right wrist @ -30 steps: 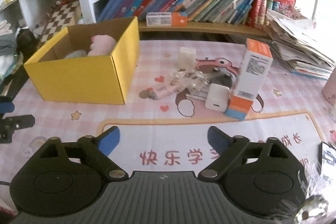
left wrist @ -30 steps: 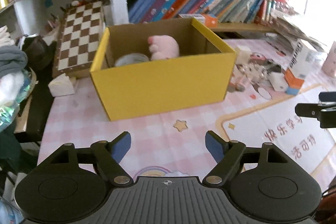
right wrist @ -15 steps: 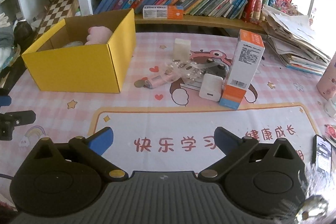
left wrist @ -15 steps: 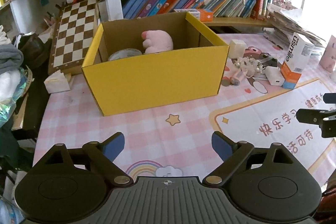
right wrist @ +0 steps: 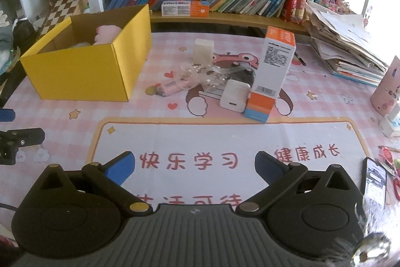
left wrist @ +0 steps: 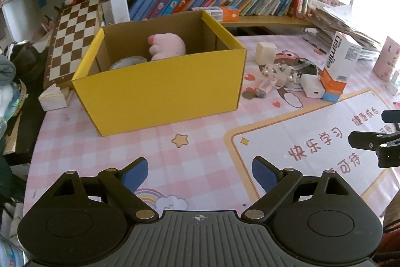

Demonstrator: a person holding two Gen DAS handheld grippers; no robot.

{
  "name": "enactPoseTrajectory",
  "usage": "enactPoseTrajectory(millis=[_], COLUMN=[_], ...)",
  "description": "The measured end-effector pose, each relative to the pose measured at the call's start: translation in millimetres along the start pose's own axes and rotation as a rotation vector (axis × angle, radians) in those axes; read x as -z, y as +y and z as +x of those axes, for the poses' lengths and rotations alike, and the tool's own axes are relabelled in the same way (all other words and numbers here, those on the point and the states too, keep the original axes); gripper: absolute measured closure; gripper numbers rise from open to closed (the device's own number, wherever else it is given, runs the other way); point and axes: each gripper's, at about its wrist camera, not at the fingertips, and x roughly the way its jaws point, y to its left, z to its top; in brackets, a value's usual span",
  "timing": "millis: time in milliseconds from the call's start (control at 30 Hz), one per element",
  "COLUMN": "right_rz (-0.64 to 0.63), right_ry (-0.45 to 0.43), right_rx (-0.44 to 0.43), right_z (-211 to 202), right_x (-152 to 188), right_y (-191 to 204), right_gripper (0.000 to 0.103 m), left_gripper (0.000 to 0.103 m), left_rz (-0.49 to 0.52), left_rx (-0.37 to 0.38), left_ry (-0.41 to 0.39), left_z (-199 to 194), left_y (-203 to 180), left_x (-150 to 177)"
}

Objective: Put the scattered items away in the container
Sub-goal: 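Move the left tool toward the pink toothbrush while the right tool approaches the Usmile box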

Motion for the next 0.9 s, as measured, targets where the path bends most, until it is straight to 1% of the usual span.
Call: enactPoseTrajectory(millis=[300,633,900], right_rz=[-0.003,-0.017,-0.024], right_ry=[0.011,0.026,0.016], right_rx=[-0.014,-0.031,-0.036], right_z=[1.8,5.5,9.7], right_x=[3.1,8.8,9.3], right_y=[-20.8,-48.1,-75.5], right_gripper=[0.000,0.000,0.000], left_gripper=[0.010,0.010,0.010], left_rz=[0.007,0.024,0.006], left_rx=[-0.007,-0.007,-0.028], left_ry=[0.016,0.043,0.052], left_z=[2.7,10.1,16.2], left_y=[-23.3,-58.1,-82.6], left_x=[-1.4,0.2,-0.2])
